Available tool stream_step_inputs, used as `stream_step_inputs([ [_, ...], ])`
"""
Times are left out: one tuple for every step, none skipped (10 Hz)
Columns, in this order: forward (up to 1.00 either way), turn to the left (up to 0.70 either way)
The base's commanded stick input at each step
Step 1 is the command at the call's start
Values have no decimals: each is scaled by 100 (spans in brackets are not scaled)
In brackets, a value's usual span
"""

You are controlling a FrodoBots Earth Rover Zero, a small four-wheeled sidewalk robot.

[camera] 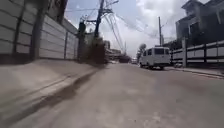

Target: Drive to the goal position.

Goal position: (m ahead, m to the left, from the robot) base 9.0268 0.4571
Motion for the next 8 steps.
stream_step_inputs([
  [100, 0],
  [100, 0],
  [100, 0],
  [100, 0],
  [100, 0],
  [100, -11],
  [100, -36],
  [100, -40],
])
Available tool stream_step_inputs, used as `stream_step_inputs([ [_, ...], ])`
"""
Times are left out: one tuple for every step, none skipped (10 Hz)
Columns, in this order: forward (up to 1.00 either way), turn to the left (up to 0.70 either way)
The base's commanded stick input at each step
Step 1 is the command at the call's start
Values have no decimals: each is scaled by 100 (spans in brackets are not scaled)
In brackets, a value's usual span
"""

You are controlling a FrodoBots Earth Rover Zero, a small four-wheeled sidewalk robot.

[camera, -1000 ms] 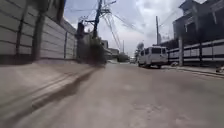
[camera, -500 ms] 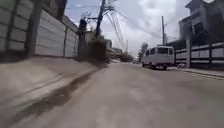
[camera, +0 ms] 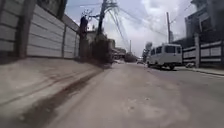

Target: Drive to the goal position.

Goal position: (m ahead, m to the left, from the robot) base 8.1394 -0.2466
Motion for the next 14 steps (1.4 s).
stream_step_inputs([
  [100, -40],
  [100, -27],
  [100, -5],
  [100, 0],
  [100, 0],
  [100, 0],
  [100, 0],
  [100, 0],
  [100, 0],
  [100, 0],
  [100, 0],
  [100, 0],
  [100, -10],
  [100, -29],
])
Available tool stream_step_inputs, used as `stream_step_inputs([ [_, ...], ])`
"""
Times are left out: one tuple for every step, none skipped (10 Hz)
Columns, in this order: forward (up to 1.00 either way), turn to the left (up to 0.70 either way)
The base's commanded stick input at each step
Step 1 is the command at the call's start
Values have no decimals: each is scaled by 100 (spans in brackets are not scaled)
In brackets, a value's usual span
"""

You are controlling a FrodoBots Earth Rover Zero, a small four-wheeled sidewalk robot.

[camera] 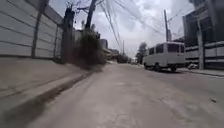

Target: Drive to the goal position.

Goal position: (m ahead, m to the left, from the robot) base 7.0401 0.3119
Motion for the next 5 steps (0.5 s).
stream_step_inputs([
  [100, -40],
  [100, -40],
  [100, -26],
  [100, -2],
  [100, 0],
])
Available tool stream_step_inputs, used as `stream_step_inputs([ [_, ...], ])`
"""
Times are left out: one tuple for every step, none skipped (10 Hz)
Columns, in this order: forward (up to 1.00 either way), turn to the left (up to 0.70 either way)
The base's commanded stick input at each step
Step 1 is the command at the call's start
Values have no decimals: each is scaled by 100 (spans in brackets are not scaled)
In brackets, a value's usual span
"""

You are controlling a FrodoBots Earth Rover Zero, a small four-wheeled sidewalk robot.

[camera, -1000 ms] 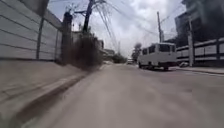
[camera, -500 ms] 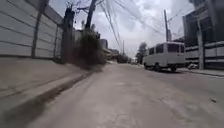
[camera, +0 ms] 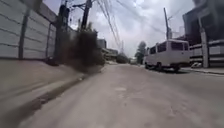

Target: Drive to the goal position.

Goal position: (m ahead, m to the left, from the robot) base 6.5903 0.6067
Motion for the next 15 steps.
stream_step_inputs([
  [100, 0],
  [100, 0],
  [100, 0],
  [100, 0],
  [100, 0],
  [100, 0],
  [100, 0],
  [100, 0],
  [100, 0],
  [100, 0],
  [100, 0],
  [100, 0],
  [100, 0],
  [100, 0],
  [100, 0],
])
